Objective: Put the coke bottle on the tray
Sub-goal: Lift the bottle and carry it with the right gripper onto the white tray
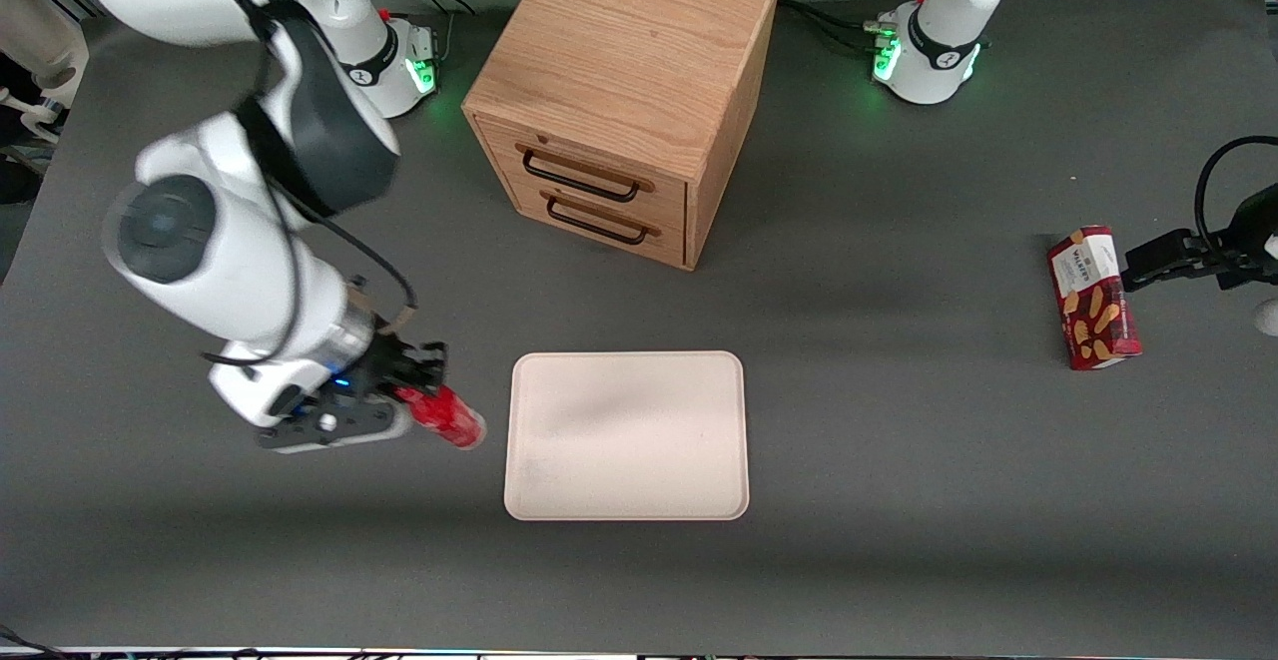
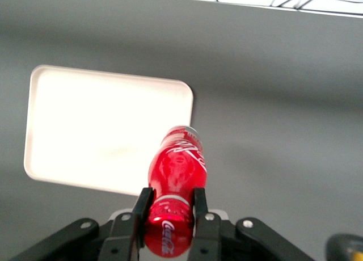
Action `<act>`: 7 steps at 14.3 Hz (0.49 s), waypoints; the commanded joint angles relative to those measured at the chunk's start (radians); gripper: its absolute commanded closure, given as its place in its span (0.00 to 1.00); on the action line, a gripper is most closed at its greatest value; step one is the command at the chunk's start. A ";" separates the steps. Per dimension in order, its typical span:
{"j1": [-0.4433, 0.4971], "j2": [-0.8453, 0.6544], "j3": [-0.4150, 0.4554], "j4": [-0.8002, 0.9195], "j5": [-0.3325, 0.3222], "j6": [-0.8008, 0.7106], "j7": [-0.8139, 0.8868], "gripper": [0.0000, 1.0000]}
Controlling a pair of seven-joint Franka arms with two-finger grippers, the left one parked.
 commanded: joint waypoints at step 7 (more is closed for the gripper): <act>0.023 0.239 0.052 0.067 -0.140 0.206 0.060 1.00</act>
